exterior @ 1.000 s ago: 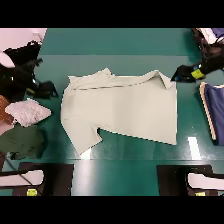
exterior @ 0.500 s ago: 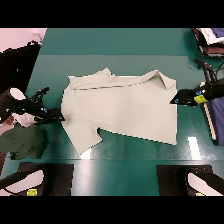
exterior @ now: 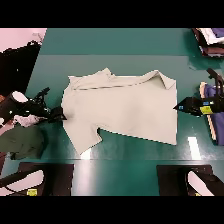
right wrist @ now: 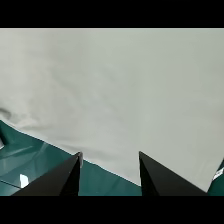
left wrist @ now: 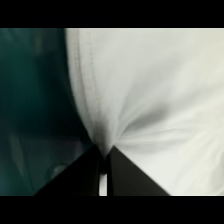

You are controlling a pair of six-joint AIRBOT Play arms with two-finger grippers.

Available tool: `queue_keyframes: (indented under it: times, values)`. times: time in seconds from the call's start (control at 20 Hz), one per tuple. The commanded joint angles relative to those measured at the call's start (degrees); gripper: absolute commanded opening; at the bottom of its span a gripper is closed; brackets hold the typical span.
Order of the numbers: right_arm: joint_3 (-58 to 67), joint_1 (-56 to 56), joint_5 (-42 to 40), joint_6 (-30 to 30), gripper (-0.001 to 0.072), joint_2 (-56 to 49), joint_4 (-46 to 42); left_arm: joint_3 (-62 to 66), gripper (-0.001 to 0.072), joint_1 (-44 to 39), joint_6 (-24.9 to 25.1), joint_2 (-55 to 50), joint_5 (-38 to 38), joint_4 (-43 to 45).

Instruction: Fold the shirts.

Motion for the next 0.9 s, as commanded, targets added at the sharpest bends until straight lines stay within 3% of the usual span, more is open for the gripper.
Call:
queue_keyframes:
  times: [0.0, 0.25, 0.35, 0.65, 0.85]
  values:
    - [-4.92, -6.27, 0.59, 0.02, 0.0409, 3.41, 0.00, 1.36, 0.0031, 0.02, -0.22, 0.31, -0.33, -1.38]
    - [-16.68, -18.29, 3.65, 0.02, 0.0412, 6.93, -10.19, 4.79, 0.0030, 0.02, -0.15, 1.46, -2.16, -1.55]
    - [-21.27, -21.09, 4.31, 0.00, 0.0421, 6.69, -10.03, 5.73, 0.0030, 0.02, -0.15, 1.55, -2.25, -1.90]
    - [-28.48, -20.15, -1.14, -0.48, 0.0421, 0.24, -5.73, 5.95, 0.0030, 0.02, 1.29, 1.55, -2.86, -1.95]
    - [-27.04, -11.91, -4.46, 0.31, 0.0409, -5.68, -5.31, 5.95, 0.0030, 0.02, 1.31, 1.55, -2.89, -1.95]
